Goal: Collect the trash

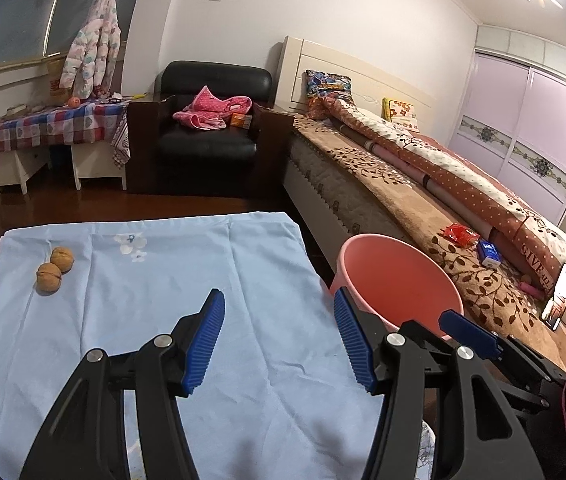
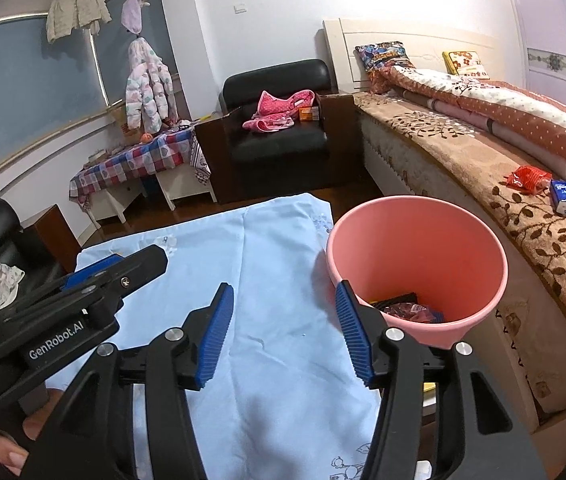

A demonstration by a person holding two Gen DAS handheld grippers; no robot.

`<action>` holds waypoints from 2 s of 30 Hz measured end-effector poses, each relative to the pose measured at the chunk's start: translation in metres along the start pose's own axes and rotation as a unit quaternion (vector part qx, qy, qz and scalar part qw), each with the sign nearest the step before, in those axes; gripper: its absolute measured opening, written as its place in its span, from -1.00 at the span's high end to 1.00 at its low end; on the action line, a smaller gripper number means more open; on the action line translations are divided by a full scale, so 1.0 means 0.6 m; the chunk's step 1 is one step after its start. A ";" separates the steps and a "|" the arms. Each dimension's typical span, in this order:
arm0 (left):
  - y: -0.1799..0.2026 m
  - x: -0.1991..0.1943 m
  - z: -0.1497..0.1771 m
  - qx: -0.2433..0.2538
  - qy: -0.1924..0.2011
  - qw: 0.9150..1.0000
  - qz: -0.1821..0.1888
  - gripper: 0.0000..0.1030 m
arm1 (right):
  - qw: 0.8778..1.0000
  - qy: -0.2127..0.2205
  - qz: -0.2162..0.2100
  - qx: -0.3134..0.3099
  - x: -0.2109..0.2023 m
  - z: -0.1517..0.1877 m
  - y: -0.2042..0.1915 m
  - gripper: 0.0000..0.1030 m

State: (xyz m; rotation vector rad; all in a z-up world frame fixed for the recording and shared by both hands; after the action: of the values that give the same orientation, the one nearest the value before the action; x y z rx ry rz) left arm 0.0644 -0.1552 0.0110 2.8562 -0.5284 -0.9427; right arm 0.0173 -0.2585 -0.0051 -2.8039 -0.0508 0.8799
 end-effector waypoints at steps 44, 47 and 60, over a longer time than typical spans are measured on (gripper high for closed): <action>-0.022 0.017 0.017 -0.002 -0.011 1.000 -0.027 -0.09 | 1.000 -0.002 0.002 -0.002 0.002 0.007 -0.004 -0.05; -0.021 0.017 0.016 -0.002 -0.011 1.000 -0.027 -0.09 | 1.000 -0.002 0.002 -0.002 0.002 0.006 -0.004 -0.05; -0.019 0.020 0.018 0.000 -0.012 1.000 -0.027 -0.09 | 1.000 -0.002 0.004 0.000 0.004 0.008 0.000 -0.05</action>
State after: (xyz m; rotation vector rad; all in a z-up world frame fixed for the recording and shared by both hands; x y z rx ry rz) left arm 0.0702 -0.1482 -0.0067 2.8772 -0.4557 -0.9860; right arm 0.0164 -0.2571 -0.0102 -2.8057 -0.0407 0.8861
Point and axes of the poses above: each gripper's, at about its wrist camera, not at the fingertips, and x roughly the way its jaws point, y to its right, z to its underside, the point moved 6 cm from there along x, roughly the way its jaws point, and after that the axes turned 2 degrees about -z, right-handed, at the moved point
